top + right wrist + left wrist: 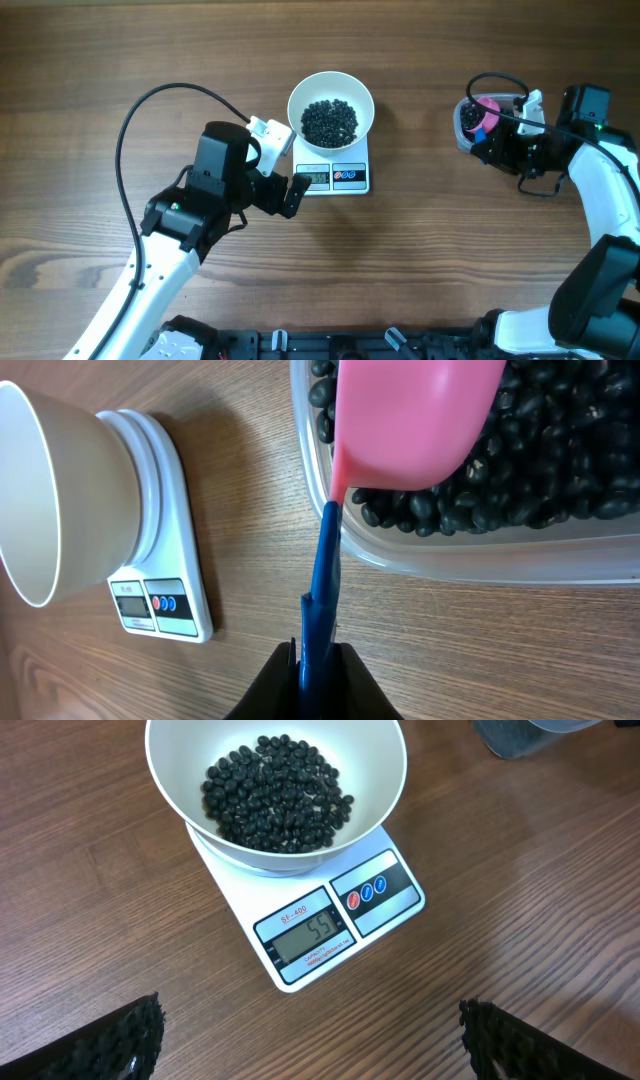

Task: Scoop item into bowl and weigh 150g on scale
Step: 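Scoop black beans from the tub with the pink scoop, right gripper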

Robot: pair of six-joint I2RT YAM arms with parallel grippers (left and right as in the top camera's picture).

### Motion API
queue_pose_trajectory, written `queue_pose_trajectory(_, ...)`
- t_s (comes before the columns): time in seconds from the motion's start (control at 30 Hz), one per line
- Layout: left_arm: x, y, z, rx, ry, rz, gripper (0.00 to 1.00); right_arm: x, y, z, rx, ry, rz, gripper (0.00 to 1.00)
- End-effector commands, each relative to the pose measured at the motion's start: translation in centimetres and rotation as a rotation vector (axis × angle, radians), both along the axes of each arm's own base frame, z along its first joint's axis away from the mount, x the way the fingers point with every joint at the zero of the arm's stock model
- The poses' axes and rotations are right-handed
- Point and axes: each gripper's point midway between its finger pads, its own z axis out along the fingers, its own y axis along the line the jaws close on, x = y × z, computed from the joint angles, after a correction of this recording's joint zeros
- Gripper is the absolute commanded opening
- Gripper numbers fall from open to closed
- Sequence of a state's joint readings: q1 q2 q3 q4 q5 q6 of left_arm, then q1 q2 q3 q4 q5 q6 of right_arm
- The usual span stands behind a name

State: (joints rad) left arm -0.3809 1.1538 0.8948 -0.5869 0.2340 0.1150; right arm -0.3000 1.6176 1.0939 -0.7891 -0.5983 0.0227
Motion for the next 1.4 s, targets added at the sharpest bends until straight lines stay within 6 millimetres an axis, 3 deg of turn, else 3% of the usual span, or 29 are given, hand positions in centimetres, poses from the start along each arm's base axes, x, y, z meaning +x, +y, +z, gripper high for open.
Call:
queue_pose_trajectory(0.0, -0.2, -0.2, -0.4, 0.004, 0.009, -0.018, 1.00, 0.0, 0.9, -0.2, 0.052, 0.002, 0.014, 0.04)
queue_pose_trajectory(0.4, -0.2, -0.2, -0.4, 0.005, 0.009, -0.017, 1.00, -0.2, -1.4, -0.4, 0.017, -0.014, -0.008, 0.04)
queue_pose_trajectory(0.87, -0.2, -0.2, -0.4, 0.005, 0.010, -0.017, 1.00, -0.7, -2.5, 1.4, 0.194, -0.045, -0.081, 0.04)
queue_pose_trajectory(1.37, -0.2, -0.2, -0.4, 0.004, 0.009, -0.018, 1.00, -0.8, -0.9, 6.1, 0.526, -0.146, -0.085, 0.04)
